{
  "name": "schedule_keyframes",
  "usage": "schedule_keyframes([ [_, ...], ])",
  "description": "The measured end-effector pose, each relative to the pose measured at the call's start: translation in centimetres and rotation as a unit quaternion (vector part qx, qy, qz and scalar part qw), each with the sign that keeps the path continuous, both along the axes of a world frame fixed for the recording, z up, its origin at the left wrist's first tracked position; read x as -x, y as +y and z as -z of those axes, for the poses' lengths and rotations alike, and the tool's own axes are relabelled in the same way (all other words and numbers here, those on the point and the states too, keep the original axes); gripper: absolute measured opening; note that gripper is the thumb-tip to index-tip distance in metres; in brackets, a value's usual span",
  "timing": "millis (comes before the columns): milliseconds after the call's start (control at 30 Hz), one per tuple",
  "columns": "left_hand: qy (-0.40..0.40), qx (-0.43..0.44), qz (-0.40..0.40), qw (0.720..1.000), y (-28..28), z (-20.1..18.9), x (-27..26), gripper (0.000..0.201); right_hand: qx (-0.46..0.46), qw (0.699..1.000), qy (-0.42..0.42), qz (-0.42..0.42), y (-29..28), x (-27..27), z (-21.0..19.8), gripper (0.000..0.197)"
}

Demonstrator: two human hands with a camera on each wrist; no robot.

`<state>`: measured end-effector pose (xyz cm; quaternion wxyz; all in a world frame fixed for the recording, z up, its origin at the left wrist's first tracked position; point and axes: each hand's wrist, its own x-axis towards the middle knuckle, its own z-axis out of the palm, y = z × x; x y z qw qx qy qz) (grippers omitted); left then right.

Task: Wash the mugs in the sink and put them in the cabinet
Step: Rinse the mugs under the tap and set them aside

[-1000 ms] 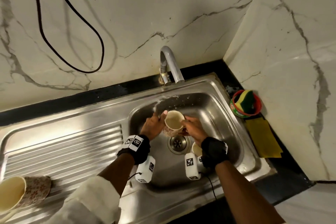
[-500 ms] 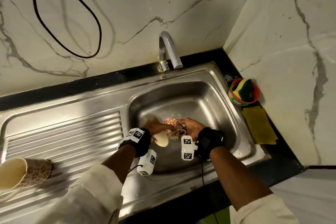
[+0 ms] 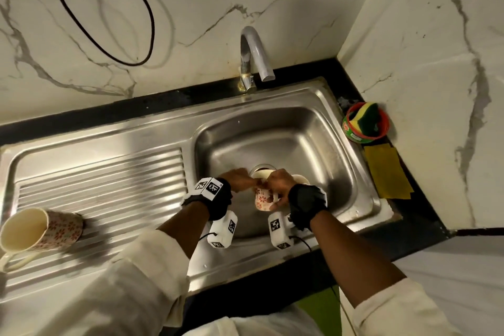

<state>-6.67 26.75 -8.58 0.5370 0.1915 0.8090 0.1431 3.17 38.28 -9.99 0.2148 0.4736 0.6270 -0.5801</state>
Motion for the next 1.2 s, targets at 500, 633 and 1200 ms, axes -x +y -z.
schedule_keyframes([
  [500,-0.061,-0.014,-0.021,0.998,-2.7,2.0,-4.3,0.037,-0.188,0.905,-0.153,-0.350,-1.0,-1.3,2.8,0.057],
  [633,-0.059,-0.025,-0.048,0.997,-3.1,2.4,-4.1,0.041,-0.226,0.891,-0.148,-0.364,-0.2,-1.6,2.7,0.059],
  [1200,0.365,-0.185,-0.393,0.823,-16.6,-4.7,0.8,0.033,-0.174,0.944,0.262,-0.100,-16.4,11.7,-5.0,0.039],
])
